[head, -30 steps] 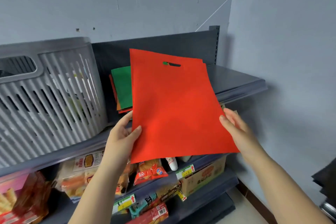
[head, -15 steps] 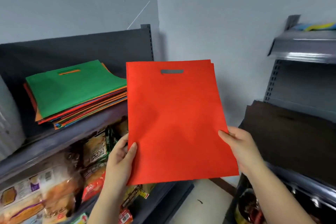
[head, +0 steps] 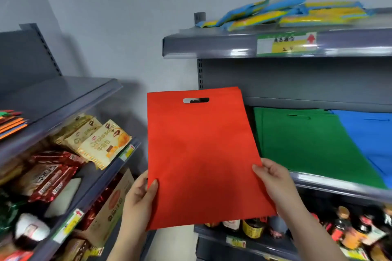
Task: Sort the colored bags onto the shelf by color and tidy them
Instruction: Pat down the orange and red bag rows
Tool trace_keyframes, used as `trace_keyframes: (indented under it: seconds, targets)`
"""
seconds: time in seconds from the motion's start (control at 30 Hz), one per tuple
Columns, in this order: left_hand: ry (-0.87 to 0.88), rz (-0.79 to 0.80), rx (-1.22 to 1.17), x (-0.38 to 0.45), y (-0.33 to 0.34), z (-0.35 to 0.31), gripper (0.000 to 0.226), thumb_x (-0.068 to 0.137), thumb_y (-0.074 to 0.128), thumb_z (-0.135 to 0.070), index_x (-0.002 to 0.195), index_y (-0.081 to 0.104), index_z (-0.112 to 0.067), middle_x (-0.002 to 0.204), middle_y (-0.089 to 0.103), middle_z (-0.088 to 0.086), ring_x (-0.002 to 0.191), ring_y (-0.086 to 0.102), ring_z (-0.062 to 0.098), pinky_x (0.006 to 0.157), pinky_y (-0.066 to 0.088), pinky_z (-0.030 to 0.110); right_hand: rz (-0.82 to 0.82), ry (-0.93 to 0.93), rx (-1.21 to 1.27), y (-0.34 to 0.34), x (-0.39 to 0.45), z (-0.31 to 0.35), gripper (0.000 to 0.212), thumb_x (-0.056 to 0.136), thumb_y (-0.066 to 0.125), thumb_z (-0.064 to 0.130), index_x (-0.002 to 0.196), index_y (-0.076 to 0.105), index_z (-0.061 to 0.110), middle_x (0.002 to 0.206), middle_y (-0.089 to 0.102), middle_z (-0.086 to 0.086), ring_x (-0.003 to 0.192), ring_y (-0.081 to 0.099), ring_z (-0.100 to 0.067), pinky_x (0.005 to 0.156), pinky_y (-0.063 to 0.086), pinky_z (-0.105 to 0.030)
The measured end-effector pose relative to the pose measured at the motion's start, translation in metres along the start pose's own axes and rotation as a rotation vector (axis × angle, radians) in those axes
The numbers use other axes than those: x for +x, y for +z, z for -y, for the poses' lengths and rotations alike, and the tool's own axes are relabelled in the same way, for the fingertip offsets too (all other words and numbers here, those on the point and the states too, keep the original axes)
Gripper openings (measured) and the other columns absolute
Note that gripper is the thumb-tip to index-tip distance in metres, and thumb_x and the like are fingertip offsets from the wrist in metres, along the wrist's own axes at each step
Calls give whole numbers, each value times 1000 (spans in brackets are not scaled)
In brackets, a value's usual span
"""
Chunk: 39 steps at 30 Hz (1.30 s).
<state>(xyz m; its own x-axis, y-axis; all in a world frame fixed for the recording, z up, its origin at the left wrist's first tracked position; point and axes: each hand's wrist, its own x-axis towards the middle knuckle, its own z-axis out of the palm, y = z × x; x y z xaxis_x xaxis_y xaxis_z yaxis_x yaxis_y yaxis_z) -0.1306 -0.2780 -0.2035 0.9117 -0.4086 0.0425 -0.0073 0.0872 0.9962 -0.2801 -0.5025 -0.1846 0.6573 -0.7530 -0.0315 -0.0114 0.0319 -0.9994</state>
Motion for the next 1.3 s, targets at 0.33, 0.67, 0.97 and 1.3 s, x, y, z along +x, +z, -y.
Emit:
trace_keyframes:
  seconds: [0.33, 0.67, 0.97, 1.3]
  targets:
    - [-49, 229, -29, -29, 123, 21, 24, 95, 49, -11, 106, 65, -25, 84, 74, -2, 75, 67, 14, 69, 51, 33, -254, -3, 36, -136, -50, -13, 22, 91, 52, -3, 99, 65, 14, 77, 74, 0, 68, 69, -13, 64, 52, -29]
    - [-18, 448, 85, -50, 235, 25, 26, 99, 47, -20, 106, 66, -38, 102, 72, -5, 98, 66, 16, 91, 49, 43, -539, -37, -36, -245, -85, -27, 20, 89, 56, -3, 94, 68, 13, 73, 73, 0, 72, 67, -16, 69, 51, -30]
    - [8, 631, 46, -47, 358, 14, 18, 98, 47, -22, 106, 57, -35, 97, 63, -24, 92, 60, -4, 78, 43, 19, -770, -69, -61, -330, -76, -9, 23, 89, 57, -3, 87, 66, 18, 72, 73, 6, 64, 66, -5, 62, 51, -19]
    - [64, 886, 12, -67, 513, 8, 25, 98, 47, -13, 103, 59, -34, 79, 67, -30, 81, 61, -15, 77, 43, 9, -1107, -85, -82, -434, -92, 6, 18, 87, 61, 0, 86, 66, 17, 67, 71, 12, 65, 64, -7, 69, 51, -21]
